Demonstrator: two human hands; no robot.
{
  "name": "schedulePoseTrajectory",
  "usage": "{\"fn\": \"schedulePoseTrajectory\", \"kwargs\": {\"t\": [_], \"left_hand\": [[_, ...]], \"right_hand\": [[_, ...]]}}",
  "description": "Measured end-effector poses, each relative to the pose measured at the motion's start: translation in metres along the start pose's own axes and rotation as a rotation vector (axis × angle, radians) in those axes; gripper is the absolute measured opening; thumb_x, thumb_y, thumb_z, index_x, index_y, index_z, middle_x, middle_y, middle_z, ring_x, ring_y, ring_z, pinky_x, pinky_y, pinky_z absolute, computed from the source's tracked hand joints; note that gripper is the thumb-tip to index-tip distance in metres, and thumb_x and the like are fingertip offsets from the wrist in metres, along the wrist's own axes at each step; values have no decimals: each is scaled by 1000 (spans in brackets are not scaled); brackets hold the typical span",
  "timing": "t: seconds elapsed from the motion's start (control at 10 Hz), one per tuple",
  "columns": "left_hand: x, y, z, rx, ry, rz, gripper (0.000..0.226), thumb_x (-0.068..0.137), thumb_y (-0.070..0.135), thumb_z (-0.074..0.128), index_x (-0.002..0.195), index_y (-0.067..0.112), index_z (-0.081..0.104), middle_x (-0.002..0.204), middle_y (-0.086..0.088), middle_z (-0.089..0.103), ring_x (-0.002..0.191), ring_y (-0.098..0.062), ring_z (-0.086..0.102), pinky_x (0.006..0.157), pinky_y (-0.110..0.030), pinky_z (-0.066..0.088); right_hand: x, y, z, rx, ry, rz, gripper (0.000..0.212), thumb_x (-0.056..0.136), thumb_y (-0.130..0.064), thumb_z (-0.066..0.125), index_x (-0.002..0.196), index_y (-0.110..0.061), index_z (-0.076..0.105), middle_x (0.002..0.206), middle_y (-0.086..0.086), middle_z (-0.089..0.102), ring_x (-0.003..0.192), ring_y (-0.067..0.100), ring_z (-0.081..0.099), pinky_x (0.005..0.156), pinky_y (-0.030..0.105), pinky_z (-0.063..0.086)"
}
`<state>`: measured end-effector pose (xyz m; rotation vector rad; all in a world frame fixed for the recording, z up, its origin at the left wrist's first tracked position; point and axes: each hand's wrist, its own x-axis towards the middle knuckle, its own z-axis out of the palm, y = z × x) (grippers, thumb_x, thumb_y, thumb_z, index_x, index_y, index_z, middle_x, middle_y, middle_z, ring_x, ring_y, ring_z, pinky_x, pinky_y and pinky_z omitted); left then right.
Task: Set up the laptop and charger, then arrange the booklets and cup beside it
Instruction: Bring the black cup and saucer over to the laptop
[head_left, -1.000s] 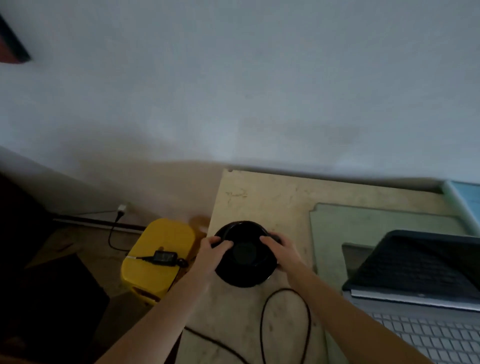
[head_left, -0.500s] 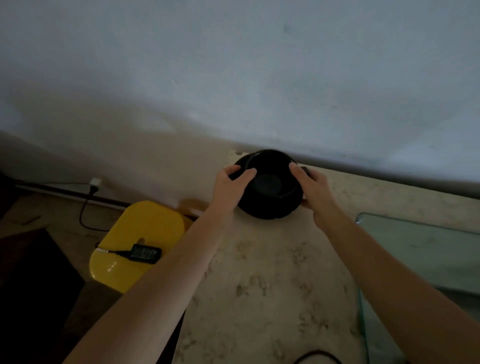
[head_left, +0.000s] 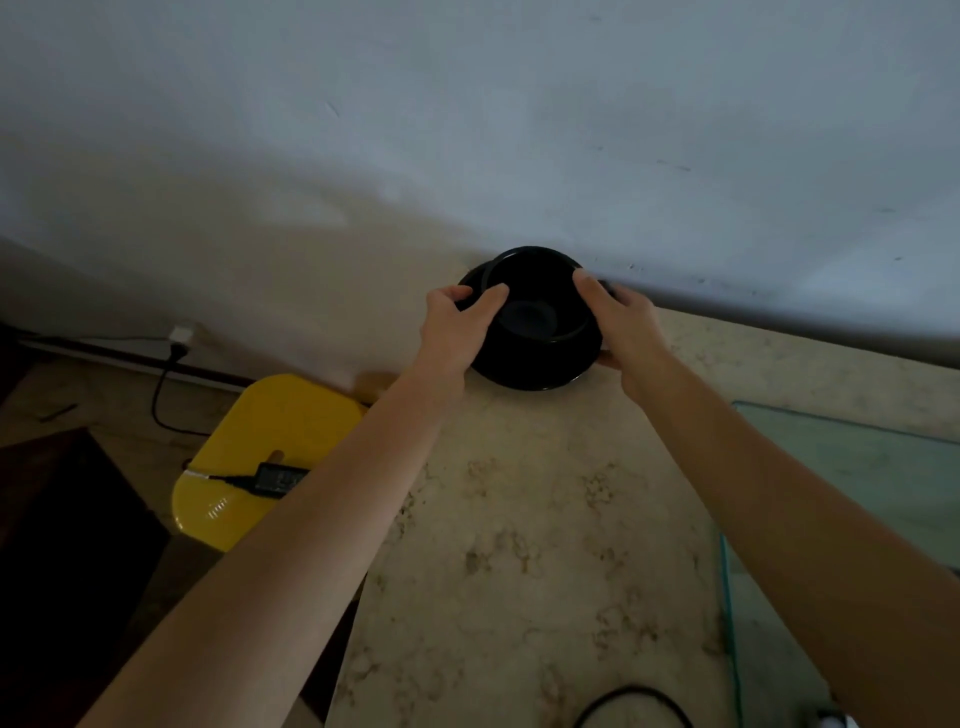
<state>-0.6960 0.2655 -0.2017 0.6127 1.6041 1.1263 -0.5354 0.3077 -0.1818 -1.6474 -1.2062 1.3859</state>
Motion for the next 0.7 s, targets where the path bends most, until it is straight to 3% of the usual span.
{"fn": "schedulePoseTrajectory", "kwargs": {"t": [0.1, 0.3, 0.4, 0.5, 0.6, 0.7], "left_hand": [[-1, 1, 0, -6, -8, 0, 61, 78, 47, 66, 123, 8, 50, 126, -14, 56, 110, -29, 59, 95, -44, 51], [-20, 3, -3, -11, -18, 24, 54, 85, 42, 61, 122, 15, 33, 118, -2, 42, 105, -16, 48, 75, -20, 43], [-38, 1, -11, -10, -52, 51, 59, 87, 37, 60, 131, 13, 28, 128, -6, 43, 111, -17, 50, 76, -20, 43], [-64, 4, -18, 24, -50, 80, 66, 88, 32, 61, 138, 13, 23, 140, -8, 36, 119, -19, 45, 83, -24, 45], [-95, 12, -20, 246, 12, 193, 78, 87, 32, 61, 145, 12, 13, 151, -10, 20, 136, -25, 29, 106, -36, 34], [-143, 34, -21, 377, 1, 403, 78, 87, 36, 61, 146, 17, 14, 152, -7, 19, 139, -24, 24, 104, -30, 25]], "right_hand": [[-1, -3, -2, -9, -32, 12, 19, 84, -52, 61, 84, -32, 61, 90, -12, 66, 82, 6, 63, 58, 27, 52], [-15, -13, -7, -26, -86, 51, 46, 87, -49, 58, 123, -20, 57, 115, -3, 63, 92, 7, 60, 69, 31, 55], [-30, -18, -11, -23, -79, 58, 50, 90, -48, 55, 131, -21, 49, 126, 0, 56, 98, 10, 57, 80, 34, 53], [-53, -22, -19, -70, -41, 34, 58, 90, -49, 52, 139, -20, 40, 136, 0, 46, 116, 17, 47, 93, 36, 40], [-83, -30, -28, -88, -6, -68, 59, 91, -46, 54, 140, -17, 40, 143, 2, 41, 131, 20, 40, 96, 31, 33], [-122, -50, -41, -190, 44, -215, 56, 92, -42, 54, 140, -18, 40, 147, 2, 38, 135, 20, 36, 105, 33, 33]]}}
